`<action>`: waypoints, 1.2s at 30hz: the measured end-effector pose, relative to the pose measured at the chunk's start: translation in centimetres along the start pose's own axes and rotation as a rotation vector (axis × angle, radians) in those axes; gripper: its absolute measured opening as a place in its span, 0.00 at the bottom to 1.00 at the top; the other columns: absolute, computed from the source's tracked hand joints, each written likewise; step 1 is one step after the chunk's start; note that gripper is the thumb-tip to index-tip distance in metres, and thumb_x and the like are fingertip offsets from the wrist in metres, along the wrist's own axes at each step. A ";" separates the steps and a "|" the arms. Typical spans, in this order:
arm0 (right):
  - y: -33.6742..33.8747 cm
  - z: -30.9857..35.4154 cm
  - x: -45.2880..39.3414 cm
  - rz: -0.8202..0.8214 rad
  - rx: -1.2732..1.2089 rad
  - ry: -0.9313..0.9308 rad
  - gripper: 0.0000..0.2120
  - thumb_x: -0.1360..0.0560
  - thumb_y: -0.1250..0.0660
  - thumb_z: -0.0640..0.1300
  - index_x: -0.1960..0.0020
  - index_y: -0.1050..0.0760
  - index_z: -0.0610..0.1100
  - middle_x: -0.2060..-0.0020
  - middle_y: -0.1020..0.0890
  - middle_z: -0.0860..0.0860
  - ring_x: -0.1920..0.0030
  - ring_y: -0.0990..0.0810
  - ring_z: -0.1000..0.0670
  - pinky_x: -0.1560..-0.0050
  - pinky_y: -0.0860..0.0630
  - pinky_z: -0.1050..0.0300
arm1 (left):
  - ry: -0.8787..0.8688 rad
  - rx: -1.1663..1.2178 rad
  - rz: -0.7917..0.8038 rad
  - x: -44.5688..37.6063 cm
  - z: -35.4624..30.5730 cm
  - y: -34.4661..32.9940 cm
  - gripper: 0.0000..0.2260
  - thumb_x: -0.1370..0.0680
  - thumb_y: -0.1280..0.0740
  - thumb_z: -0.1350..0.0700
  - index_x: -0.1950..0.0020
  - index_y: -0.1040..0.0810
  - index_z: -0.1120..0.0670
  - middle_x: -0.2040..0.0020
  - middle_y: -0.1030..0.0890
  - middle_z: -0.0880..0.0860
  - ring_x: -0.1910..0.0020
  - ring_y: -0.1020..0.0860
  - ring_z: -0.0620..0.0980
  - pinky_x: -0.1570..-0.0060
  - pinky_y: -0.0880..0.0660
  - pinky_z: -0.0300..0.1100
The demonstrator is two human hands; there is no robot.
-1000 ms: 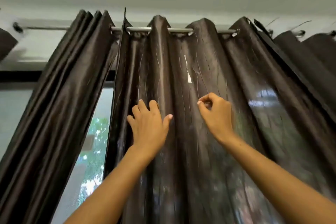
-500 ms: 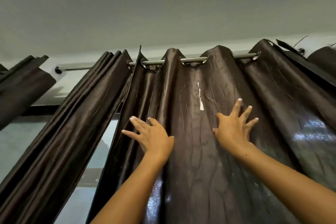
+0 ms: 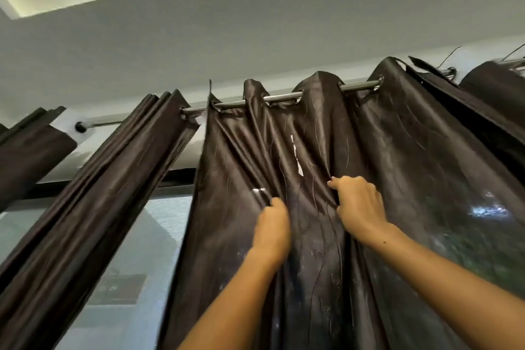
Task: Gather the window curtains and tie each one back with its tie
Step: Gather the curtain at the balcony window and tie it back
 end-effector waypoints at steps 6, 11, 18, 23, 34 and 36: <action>1.4 -4.9 -0.8 0.034 -0.081 0.093 0.24 0.30 0.37 0.31 0.37 0.23 0.47 0.45 0.19 0.46 0.42 0.22 0.42 0.52 0.26 0.51 | -0.158 0.220 0.099 -0.9 -10.4 -3.1 0.16 0.22 0.43 0.65 0.34 0.37 0.64 0.42 0.25 0.65 0.44 0.25 0.64 0.54 0.30 0.50; 3.3 -7.7 -1.4 -0.089 0.003 0.025 0.14 0.29 0.33 0.39 0.44 0.25 0.48 0.47 0.19 0.47 0.44 0.21 0.43 0.55 0.28 0.52 | -0.239 0.110 -0.002 0.0 -12.5 -2.7 0.11 0.23 0.41 0.60 0.40 0.34 0.59 0.46 0.21 0.61 0.44 0.24 0.63 0.46 0.31 0.52; 3.4 -9.7 -2.3 0.027 0.088 -0.259 0.53 0.35 0.35 0.73 0.23 0.58 0.51 0.26 0.67 0.37 0.28 0.62 0.27 0.33 0.56 0.25 | 0.157 -0.084 -0.139 0.3 -7.3 -1.6 0.22 0.24 0.37 0.42 0.32 0.35 0.46 0.28 0.63 0.74 0.28 0.66 0.71 0.37 0.55 0.75; 1.7 -10.1 -3.2 0.150 -0.306 -0.458 0.65 0.35 0.25 0.61 0.27 0.75 0.43 0.28 0.64 0.29 0.26 0.48 0.30 0.30 0.40 0.40 | 0.290 0.157 0.043 -0.4 -3.8 -0.3 0.27 0.25 0.31 0.49 0.29 0.38 0.49 0.30 0.39 0.70 0.31 0.38 0.68 0.36 0.34 0.62; -0.5 7.5 -4.5 0.316 -0.426 0.140 0.11 0.28 0.39 0.35 0.46 0.26 0.38 0.45 0.21 0.36 0.44 0.23 0.37 0.46 0.24 0.49 | 0.035 0.409 -0.079 -0.5 1.2 2.3 0.07 0.31 0.39 0.70 0.62 0.27 0.60 0.65 0.23 0.56 0.61 0.23 0.60 0.67 0.31 0.46; -0.2 8.7 -4.9 0.287 -0.296 0.211 0.04 0.27 0.37 0.39 0.52 0.28 0.41 0.46 0.22 0.39 0.44 0.23 0.38 0.51 0.28 0.52 | 0.039 0.407 -0.098 -0.5 2.2 3.0 0.08 0.32 0.39 0.71 0.56 0.23 0.63 0.60 0.20 0.61 0.58 0.21 0.60 0.60 0.26 0.51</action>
Point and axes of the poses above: each hand's wrist, its own x-axis away from the middle knuckle, its own y-axis out of the back of the hand, z = x × y, the point moved 3 cm from there along -x, towards the middle knuckle
